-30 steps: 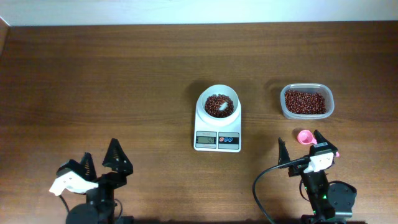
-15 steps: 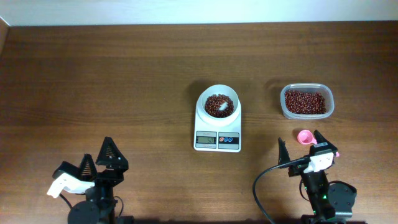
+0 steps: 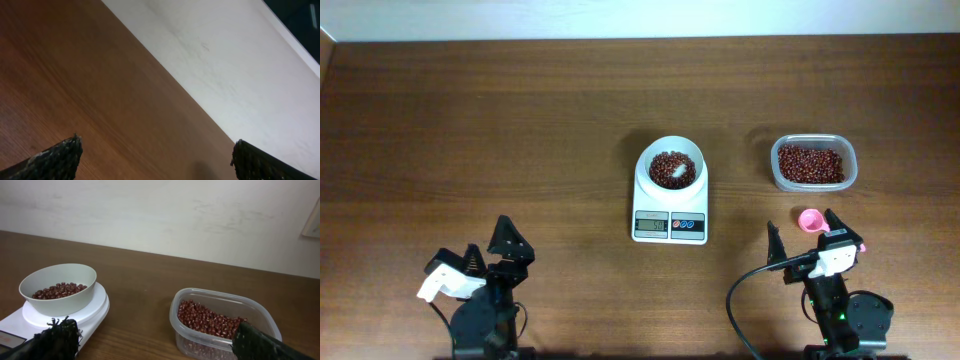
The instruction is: Scoop and weigh 50g on scale
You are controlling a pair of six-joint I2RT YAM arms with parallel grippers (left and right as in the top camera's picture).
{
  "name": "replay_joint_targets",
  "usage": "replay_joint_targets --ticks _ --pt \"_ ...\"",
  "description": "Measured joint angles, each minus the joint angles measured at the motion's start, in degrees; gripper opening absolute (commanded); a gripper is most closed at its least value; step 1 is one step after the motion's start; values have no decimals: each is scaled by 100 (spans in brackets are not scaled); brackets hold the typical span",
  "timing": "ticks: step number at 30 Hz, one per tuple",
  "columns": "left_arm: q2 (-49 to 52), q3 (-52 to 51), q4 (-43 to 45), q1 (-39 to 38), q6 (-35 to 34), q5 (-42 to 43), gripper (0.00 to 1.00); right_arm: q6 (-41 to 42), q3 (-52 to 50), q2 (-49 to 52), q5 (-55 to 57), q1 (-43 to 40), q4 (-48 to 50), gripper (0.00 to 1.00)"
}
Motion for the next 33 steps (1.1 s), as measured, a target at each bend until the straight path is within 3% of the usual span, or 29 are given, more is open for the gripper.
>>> replay_joint_targets --ticks 18,23,33 --pt "46 -260 90 0 0 -765 99 -7 0 0 0 0 0 99" --pt "278 -796 1163 0 -15 -800 99 -4 0 0 0 0 0 99" --pt "315 -935 1394 0 42 -802 99 0 0 0 0 0 0 99"
